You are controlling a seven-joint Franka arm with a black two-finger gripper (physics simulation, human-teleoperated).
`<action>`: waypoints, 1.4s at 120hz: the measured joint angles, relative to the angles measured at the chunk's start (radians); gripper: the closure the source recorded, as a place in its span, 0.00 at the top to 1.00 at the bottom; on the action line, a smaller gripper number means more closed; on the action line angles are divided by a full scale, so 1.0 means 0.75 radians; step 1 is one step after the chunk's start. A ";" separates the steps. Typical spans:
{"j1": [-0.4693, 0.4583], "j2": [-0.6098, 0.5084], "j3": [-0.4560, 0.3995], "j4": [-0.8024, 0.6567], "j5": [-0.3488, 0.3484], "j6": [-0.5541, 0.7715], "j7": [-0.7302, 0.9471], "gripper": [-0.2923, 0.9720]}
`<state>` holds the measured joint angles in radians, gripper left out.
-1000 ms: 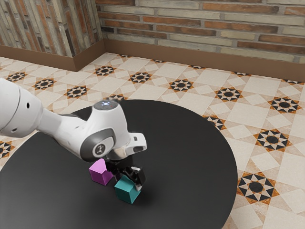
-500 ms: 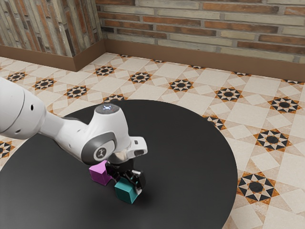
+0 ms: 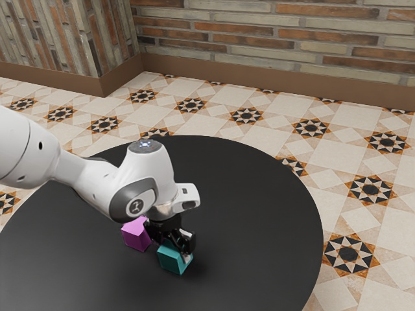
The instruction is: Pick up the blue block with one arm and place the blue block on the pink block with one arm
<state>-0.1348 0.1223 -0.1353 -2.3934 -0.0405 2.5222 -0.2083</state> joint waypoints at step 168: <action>0.025 -0.307 0.246 -0.009 0.147 -0.286 0.224 0.49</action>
<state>-0.1164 -0.1079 0.0490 -2.4002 0.0698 2.3075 -0.0401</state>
